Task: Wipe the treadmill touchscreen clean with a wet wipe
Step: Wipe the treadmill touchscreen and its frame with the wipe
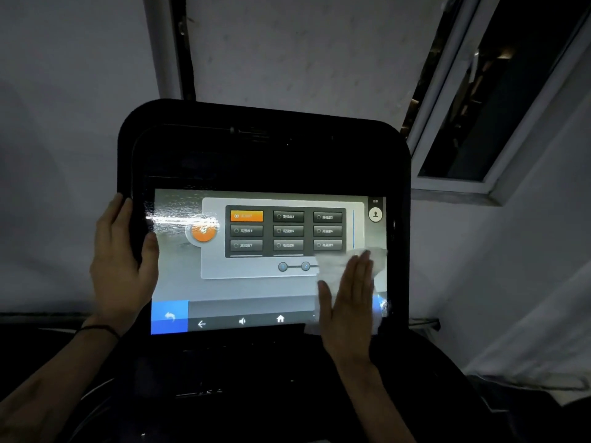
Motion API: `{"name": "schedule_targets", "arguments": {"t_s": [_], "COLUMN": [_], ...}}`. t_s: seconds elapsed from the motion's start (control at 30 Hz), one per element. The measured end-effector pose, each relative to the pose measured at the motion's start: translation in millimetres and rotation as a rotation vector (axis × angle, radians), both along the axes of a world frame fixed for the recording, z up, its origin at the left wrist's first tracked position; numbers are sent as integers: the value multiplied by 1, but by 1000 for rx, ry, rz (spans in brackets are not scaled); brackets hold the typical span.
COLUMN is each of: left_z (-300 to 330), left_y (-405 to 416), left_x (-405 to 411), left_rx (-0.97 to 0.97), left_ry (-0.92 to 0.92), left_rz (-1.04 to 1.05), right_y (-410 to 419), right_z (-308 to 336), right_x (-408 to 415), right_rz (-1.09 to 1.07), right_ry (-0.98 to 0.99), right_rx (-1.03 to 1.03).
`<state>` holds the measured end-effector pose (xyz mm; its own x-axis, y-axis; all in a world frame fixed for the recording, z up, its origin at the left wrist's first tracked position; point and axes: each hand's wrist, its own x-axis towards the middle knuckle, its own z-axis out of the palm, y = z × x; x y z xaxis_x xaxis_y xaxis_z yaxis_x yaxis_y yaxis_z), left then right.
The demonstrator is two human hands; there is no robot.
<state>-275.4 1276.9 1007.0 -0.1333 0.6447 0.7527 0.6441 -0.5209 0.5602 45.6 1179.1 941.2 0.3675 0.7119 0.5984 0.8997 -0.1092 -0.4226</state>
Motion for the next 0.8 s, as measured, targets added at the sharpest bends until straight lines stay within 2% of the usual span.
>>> {"name": "schedule_targets", "arguments": {"t_s": [0.13, 0.23, 0.33, 0.47, 0.57, 0.67, 0.8], "left_z": [1, 1, 1, 0, -2, -1, -2], "left_y": [0, 0, -2, 0, 0, 1, 1], "left_x": [2, 1, 2, 1, 2, 1, 0], "left_rx": [19, -1, -8, -28, -22, -24, -31], "left_ry": [-9, -4, -14, -14, -18, 3, -3], "left_rz": [15, 18, 11, 31, 58, 53, 45], "right_y": [-18, 6, 27, 3, -15, 11, 28], "right_z": [-21, 4, 27, -1, -24, -1, 22], "right_x": [-23, -27, -6, -5, -30, -32, 7], "right_rz": [59, 136, 82, 10, 53, 92, 17], "right_ry": [-47, -78, -25, 48, -32, -71, -2], "right_rx": [-63, -27, 17, 24, -7, 3, 47]}}
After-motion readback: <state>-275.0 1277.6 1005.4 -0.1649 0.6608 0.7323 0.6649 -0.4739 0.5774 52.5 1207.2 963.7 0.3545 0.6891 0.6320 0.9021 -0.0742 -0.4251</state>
